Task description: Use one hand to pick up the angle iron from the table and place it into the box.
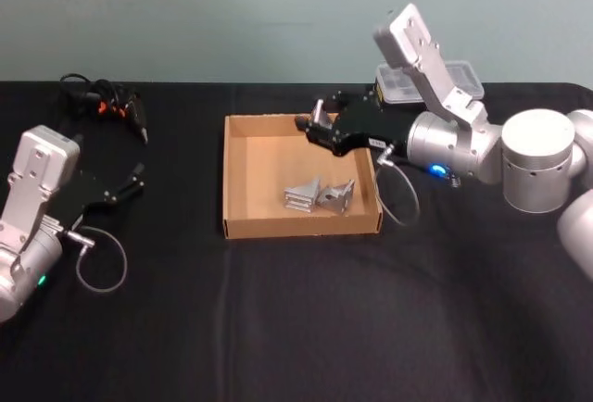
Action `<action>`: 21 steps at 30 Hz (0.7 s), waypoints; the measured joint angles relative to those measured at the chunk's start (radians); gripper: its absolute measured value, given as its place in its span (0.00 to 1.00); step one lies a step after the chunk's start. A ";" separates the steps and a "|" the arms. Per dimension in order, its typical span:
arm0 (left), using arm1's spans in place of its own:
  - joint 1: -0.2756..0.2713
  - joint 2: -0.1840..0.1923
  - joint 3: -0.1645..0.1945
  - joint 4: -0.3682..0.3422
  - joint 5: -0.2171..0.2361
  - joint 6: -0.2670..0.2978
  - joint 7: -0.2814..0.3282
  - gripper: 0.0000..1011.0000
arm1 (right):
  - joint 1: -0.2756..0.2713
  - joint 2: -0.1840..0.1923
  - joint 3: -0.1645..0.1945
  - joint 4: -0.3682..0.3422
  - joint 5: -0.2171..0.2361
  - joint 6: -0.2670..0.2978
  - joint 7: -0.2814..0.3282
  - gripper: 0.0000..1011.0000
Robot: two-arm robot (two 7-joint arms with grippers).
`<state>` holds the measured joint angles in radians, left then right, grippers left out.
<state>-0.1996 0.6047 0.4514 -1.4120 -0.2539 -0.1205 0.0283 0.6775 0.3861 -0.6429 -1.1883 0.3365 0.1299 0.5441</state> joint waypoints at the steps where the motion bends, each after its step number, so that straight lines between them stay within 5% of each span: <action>1: 0.000 0.000 0.000 0.000 0.000 0.000 0.000 1.00 | 0.008 -0.019 0.011 0.032 0.000 -0.009 -0.014 0.46; 12: 0.000 0.000 0.000 0.000 0.000 0.000 0.000 1.00 | 0.027 -0.135 0.085 0.213 0.021 -0.041 -0.094 0.46; 21: 0.000 0.000 0.000 0.000 0.000 0.000 0.000 1.00 | 0.031 -0.181 0.109 0.272 0.019 -0.025 -0.115 0.46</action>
<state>-0.1995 0.6047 0.4514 -1.4120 -0.2539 -0.1205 0.0283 0.7081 0.2056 -0.5339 -0.9163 0.3555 0.1044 0.4288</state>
